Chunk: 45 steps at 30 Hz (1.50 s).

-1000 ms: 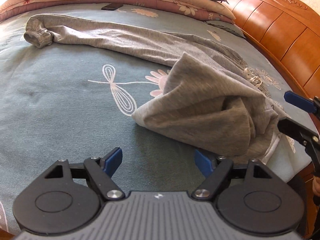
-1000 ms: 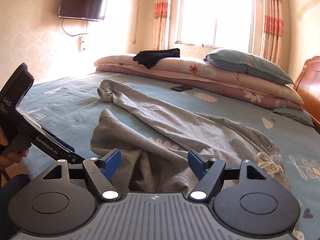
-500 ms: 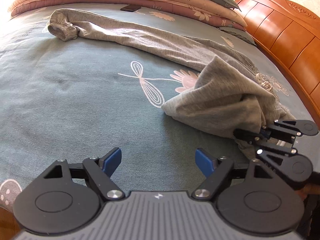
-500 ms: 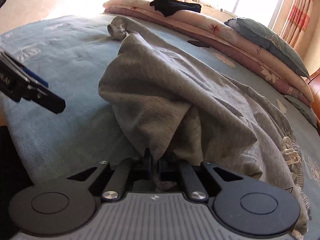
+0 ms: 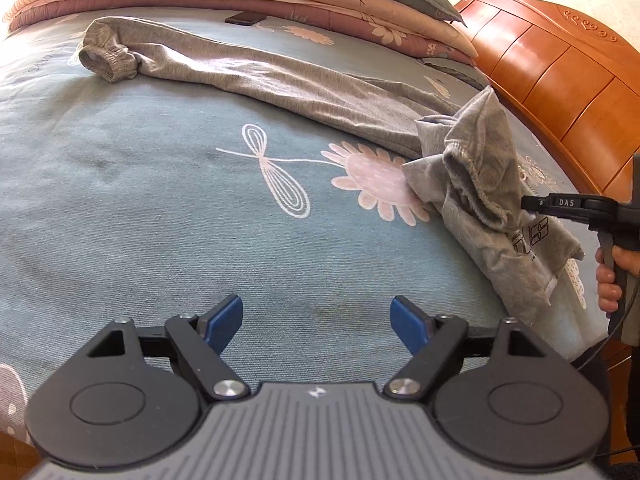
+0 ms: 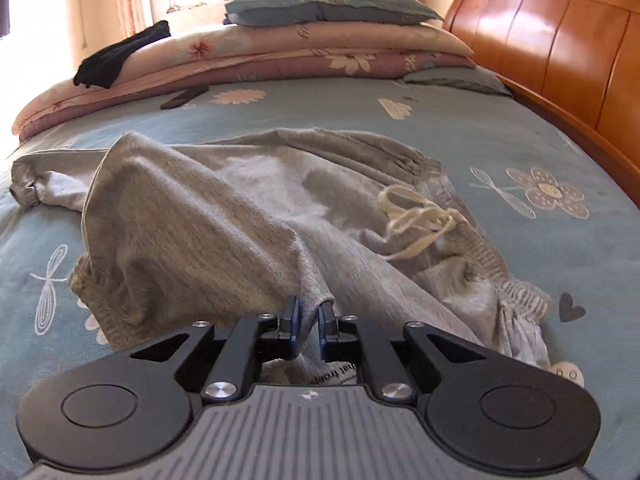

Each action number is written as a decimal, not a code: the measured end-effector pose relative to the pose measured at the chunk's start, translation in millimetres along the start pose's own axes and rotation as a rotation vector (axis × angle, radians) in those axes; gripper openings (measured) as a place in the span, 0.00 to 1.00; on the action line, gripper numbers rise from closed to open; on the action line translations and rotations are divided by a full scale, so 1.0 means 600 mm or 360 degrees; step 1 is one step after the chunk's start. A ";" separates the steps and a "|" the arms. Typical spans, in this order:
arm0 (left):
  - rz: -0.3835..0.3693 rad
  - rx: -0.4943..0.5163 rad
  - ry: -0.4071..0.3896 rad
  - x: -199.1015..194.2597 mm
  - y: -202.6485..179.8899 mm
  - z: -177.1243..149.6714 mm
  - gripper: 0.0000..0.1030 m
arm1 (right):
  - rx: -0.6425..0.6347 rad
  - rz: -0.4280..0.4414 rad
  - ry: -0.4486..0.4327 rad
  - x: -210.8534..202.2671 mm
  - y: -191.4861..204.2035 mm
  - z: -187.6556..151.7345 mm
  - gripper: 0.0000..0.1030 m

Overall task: Fold clothes
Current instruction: 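Lift the fabric with the right gripper while the left gripper grasps the waistband, then lift the grey sweatpants waistband with the left gripper and pull it along the bed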

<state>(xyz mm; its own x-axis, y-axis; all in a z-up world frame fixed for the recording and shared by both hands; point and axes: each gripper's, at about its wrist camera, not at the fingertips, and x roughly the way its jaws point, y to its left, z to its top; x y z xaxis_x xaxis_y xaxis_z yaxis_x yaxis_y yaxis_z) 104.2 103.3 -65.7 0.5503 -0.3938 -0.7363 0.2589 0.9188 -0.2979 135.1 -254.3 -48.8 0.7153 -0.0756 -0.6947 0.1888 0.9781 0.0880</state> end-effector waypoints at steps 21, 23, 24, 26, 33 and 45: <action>-0.0664 -0.0603 -0.0072 0.143 -0.072 0.109 0.78 | 0.0099 0.0450 0.0102 -0.038 -0.032 -0.146 0.95; -0.0674 -0.0706 -0.0083 0.172 -0.068 0.111 0.78 | 0.0111 0.0479 0.0074 -0.038 -0.035 -0.151 0.98; -0.0654 -0.0739 -0.0085 0.185 -0.067 0.110 0.78 | 0.0117 0.0494 0.0060 -0.038 -0.036 -0.153 1.00; -0.0628 -0.0804 -0.0086 0.211 -0.066 0.107 0.78 | 0.0111 0.0512 0.0037 -0.038 -0.036 -0.158 1.00; -0.0803 -0.0908 -0.0145 0.251 -0.083 0.097 0.78 | 0.0049 0.0552 -0.0047 -0.036 -0.040 -0.170 1.00; -0.1191 -0.0841 -0.0396 0.221 -0.100 0.096 0.84 | -0.0076 0.0508 -0.0124 -0.037 -0.028 -0.181 1.00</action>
<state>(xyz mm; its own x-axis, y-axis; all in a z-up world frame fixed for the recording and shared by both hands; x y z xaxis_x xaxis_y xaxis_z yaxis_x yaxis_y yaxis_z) 207.5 -5.6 -110.7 0.5563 -0.8236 -0.1106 0.2535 0.2949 -0.9213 42.8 -247.8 -112.6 0.7831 0.2232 -0.5804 -0.0833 0.9626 0.2578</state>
